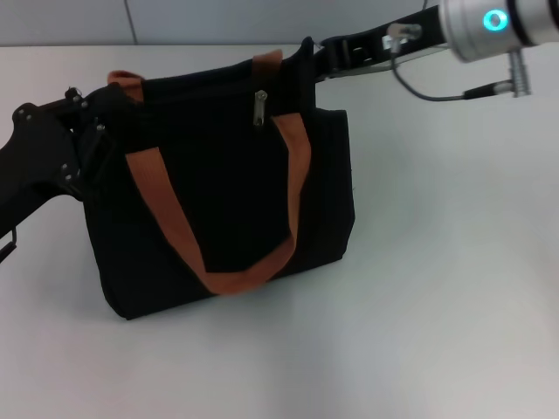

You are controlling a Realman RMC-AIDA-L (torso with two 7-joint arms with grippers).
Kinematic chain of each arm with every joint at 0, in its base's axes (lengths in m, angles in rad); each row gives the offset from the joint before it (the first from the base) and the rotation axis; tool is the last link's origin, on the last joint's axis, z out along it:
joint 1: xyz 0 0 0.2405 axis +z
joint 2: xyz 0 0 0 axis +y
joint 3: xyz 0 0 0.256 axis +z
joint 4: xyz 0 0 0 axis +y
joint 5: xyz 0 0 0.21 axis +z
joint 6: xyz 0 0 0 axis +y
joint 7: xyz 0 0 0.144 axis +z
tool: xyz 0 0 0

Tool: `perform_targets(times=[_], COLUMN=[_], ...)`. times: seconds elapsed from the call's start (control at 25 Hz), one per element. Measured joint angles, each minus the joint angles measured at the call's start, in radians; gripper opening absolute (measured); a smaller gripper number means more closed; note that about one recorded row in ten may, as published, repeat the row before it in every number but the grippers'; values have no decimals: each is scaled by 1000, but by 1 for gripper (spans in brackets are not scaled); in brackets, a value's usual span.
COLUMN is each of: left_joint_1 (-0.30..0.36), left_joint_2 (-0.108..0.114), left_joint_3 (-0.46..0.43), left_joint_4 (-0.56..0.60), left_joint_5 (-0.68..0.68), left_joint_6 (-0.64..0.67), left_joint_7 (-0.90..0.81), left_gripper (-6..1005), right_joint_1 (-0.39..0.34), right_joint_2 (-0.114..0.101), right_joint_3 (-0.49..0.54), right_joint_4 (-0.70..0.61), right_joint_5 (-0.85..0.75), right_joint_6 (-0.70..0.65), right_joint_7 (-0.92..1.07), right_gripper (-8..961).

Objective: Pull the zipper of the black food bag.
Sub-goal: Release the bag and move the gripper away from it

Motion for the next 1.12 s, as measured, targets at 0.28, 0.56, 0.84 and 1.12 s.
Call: perform_targets(times=[0.28, 0.56, 0.84, 1.12], left_joint_1=[0, 16, 32, 30], left_joint_2=[1, 22, 74, 173], left_joint_3=[-1, 1, 2, 0], left_joint_4=[0, 13, 106, 244], left_joint_5=[-3, 20, 147, 288], left_joint_6=[-5, -39, -40, 127], left_joint_7=[-2, -147, -354, -539], left_gripper=[78, 83, 169, 452], right_joint_1=[-104, -219, -208, -232], right_joint_2=[-2, -10, -43, -57], right_joint_3=[24, 185, 296, 293], right_joint_4=[-69, 231, 508, 623], right_joint_5=[202, 686, 719, 688], right_joint_6=[-48, -217, -422, -459], right_joint_7=[-96, -676, -1055, -1299], right_gripper=[14, 102, 257, 522])
